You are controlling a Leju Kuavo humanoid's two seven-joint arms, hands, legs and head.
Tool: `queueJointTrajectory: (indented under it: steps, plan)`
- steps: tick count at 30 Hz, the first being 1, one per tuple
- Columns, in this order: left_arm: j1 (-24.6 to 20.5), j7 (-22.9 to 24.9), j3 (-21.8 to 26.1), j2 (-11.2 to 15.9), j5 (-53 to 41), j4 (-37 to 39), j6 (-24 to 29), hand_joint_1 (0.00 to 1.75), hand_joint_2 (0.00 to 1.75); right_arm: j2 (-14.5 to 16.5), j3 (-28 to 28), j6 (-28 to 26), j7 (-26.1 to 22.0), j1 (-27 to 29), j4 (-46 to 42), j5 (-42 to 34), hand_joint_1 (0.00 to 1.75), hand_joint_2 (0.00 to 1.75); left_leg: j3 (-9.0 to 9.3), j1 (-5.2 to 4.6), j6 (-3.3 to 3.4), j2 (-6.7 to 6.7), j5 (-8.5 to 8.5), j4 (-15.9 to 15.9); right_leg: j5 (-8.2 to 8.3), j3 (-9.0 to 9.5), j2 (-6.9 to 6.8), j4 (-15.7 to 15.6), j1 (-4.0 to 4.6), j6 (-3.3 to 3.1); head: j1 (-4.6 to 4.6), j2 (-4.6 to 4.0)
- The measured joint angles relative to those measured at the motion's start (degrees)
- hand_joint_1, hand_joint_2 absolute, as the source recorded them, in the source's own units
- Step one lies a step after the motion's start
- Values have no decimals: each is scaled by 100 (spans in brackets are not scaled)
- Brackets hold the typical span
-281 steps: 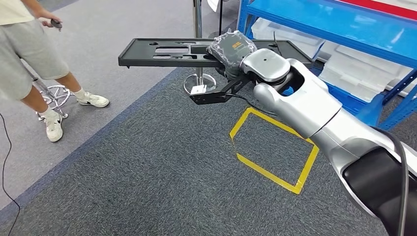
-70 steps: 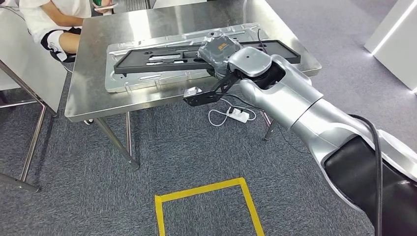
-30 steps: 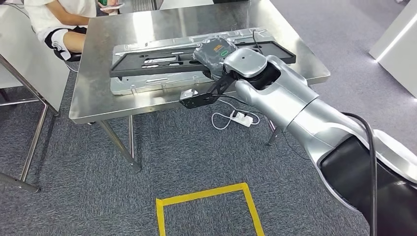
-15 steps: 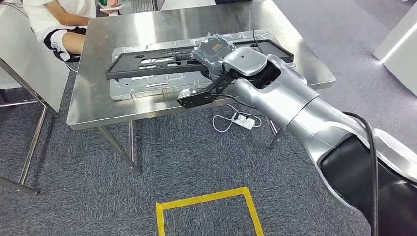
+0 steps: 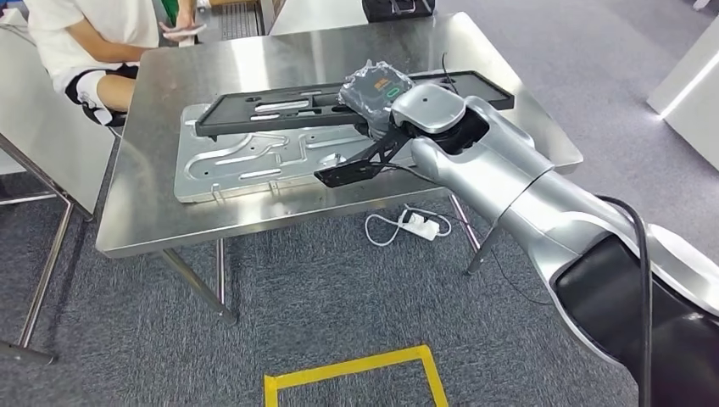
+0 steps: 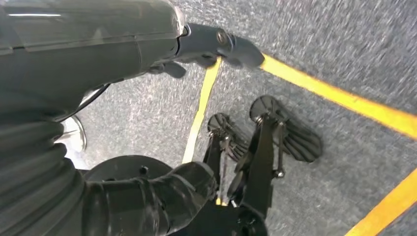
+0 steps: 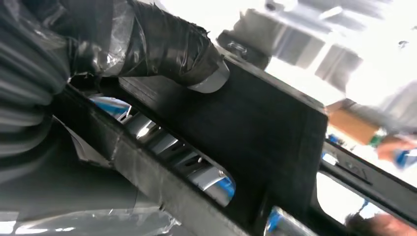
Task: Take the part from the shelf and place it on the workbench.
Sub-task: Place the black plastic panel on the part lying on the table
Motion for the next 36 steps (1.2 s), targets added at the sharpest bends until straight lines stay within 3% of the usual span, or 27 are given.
queueJointTrajectory:
  steps: [2, 3, 5, 7, 8, 9, 10, 12, 14, 17, 19, 22, 23, 24, 25, 27, 29, 31, 33, 34, 36]
  plan:
    - [-5, 0, -1, -7, -1, 0, -1, 0, 175, -2, 0, -4, 0, -18, -2, 0, 175, 175, 108, 24, 76, -6, -29, -60, 26, -31, -5, 123, -3, 52, 2, 0]
    - [-6, 0, -2, -10, -1, 0, -1, 0, 175, -7, 0, -7, 1, -33, -3, -1, 175, 175, 174, 36, 109, -7, -56, -87, 44, -132, -8, 313, -9, 76, 2, 0]
    - [-11, 0, -2, -13, -1, 0, -1, 0, 175, -24, 0, -8, 2, -46, -3, -1, 175, 175, 301, 47, 148, -8, -134, -122, -52, -542, -12, 957, -36, 134, 6, 0]
    - [-16, 0, -2, -12, 0, 0, -1, 0, 175, -38, 4, -7, 2, -16, 0, -2, 175, 175, 435, 50, 152, -14, -251, -125, -361, -1022, -14, 1522, -76, 187, 6, 0]
    - [-18, 0, -2, -11, 2, 0, -1, 0, 175, -42, 8, -7, 2, 5, 4, -2, 175, 175, 519, 52, 144, -22, -315, -125, -479, -1175, -17, 1602, -95, 205, 5, 0]
    - [-18, 1, -2, -11, 7, 0, -1, 0, 175, -48, 13, -7, 2, 18, 11, -2, 175, 175, 611, 55, 135, -32, -382, -125, -473, -1243, -21, 1504, -112, 216, 6, 0]
    - [-16, 2, -2, -12, 16, 0, -1, 0, 175, -55, 16, -7, 2, 20, 19, -2, 175, 175, 707, 59, 121, -40, -450, -125, -302, -1237, -25, 1243, -125, 220, 7, 0]
    - [-10, 5, -2, -14, 32, 0, -1, 0, 175, -84, 19, -8, 2, 17, 35, -2, 175, 175, 874, 62, 73, -58, -599, -110, 382, -1137, -47, 508, -137, 208, 6, 0]
    - [-15, 7, -2, -15, 43, 0, -2, 0, 175, -109, 22, -9, -6, 15, 47, -8, 175, 175, 954, 49, -10, -79, -720, -111, 820, -1049, -64, 85, -112, 152, 6, -1]
    - [-31, 9, -4, -13, 62, 0, -3, 0, 175, -108, 26, -15, -35, -1, 57, -22, 175, 175, 1029, 52, -109, -78, -767, -85, 863, -954, -42, 20, -96, 29, 7, 0]
    - [-35, 14, -4, -11, 82, 0, -6, 0, 175, -105, 27, -18, -46, -27, 68, -30, 175, 175, 876, 70, -143, -45, -824, 268, 849, -887, -28, 0, -97, -45, 6, 0]
    - [-43, 15, -5, -11, 101, 0, -12, 0, 175, -102, 37, -17, -58, -18, 81, -49, 175, 175, 196, 68, -175, -22, -1224, 1309, 783, -837, 0, -7, -61, -127, 5, 0]
    - [-45, 15, -6, -12, 104, 0, -13, 0, 175, -102, 45, -17, -63, -4, 84, -59, 175, 175, 22, 64, -169, -21, -1327, 1485, 755, -812, 9, -7, -37, -146, 5, 0]
    - [-43, 14, -6, -11, 109, 0, -13, 0, 175, -102, 54, -17, -67, 7, 85, -69, 175, 175, -60, 56, -146, -21, -1296, 1468, 726, -779, 19, -6, -11, -158, 5, 0]
    - [-39, 12, -6, -10, 120, 0, -12, 0, 175, -102, 63, -16, -70, 12, 86, -79, 175, 175, -44, 40, -108, -20, -1113, 1255, 696, -737, 28, -6, 15, -166, 5, 0]
    - [-27, -1, -4, 4, 151, 0, -11, 0, 175, -107, 72, -15, -70, 9, 93, -92, 175, 175, 160, -22, 26, -13, -543, 502, 641, -661, 35, -6, 54, -175, 8, 0]
    - [-29, -23, -5, 23, 178, 0, -19, 0, 175, -116, 72, -14, -73, 3, 111, -98, 175, 175, 304, -87, 123, 1, -290, -2, 612, -649, 36, -7, 62, -157, 6, 0]
    - [-37, -44, -6, 28, 187, 0, -27, 0, 175, -122, 72, -11, -81, 9, 127, -101, 175, 175, 333, -108, 148, 7, -268, -94, 600, -658, 34, -15, 62, -112, 2, 0]
    - [-36, -52, -6, 20, 190, 0, -26, 0, 175, -131, 72, -12, -89, 2, 134, -104, 175, 175, 396, -59, 168, 25, -172, -173, 532, -671, 27, 44, 73, -58, 5, -1]
    - [-37, -54, -6, 15, 189, 0, -22, 0, 175, -139, 73, -13, -91, -17, 137, -106, 175, 175, 426, -32, 179, 35, -147, -217, 427, -736, 25, 197, 70, -25, 8, -1]
    - [-42, -52, -6, 11, 181, 0, -13, 0, 175, -161, 74, -13, -94, -40, 151, -109, 175, 175, 456, -10, 193, 44, -138, -254, 95, -1040, 18, 828, 25, 49, 15, -1]
